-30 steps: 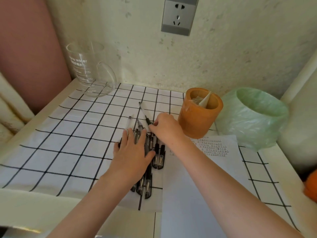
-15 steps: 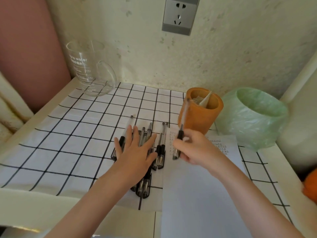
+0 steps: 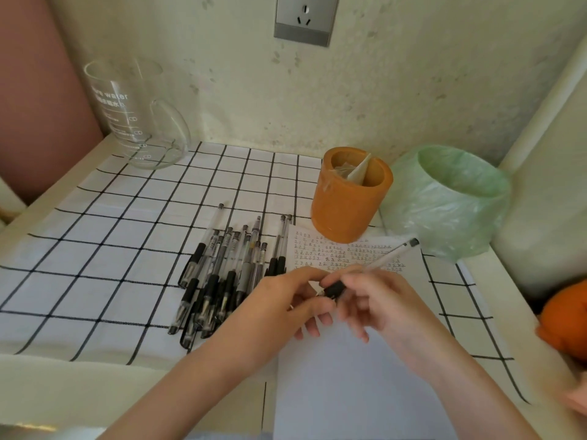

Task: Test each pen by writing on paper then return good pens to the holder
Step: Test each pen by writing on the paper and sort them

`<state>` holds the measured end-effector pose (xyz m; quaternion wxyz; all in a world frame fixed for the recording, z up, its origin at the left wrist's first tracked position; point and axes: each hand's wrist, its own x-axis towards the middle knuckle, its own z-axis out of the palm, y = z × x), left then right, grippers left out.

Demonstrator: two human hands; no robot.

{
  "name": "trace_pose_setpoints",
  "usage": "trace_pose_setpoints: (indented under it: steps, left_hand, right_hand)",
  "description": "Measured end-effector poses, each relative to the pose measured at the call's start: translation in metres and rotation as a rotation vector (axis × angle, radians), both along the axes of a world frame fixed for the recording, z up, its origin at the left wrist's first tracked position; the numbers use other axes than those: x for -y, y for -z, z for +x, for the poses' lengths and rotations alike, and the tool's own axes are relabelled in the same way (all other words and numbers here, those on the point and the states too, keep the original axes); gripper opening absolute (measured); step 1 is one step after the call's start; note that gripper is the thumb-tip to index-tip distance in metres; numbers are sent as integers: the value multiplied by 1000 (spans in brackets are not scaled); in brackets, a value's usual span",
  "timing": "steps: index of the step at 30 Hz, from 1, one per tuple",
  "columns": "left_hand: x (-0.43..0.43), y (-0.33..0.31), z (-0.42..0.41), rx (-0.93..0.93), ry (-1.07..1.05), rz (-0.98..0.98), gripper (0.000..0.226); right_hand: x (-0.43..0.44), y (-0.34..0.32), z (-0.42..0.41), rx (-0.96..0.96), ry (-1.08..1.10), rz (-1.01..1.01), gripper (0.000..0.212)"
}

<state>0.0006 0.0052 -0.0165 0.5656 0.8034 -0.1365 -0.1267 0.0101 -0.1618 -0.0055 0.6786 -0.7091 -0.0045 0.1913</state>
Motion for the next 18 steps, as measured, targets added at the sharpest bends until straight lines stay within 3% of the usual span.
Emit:
trace_pose_setpoints:
  steps: [4,12,18]
  left_hand:
    - [2,2,-1,-21,11,38,15]
    - [9,16,-15,-62,37,14,19]
    - [15,15,-15,18,-28,43,20]
  right_hand:
    - [2,1,3,38,175,36,13]
    - [2,8,-7,84,104,50,19]
    - [3,13,-8,56,73,49,22]
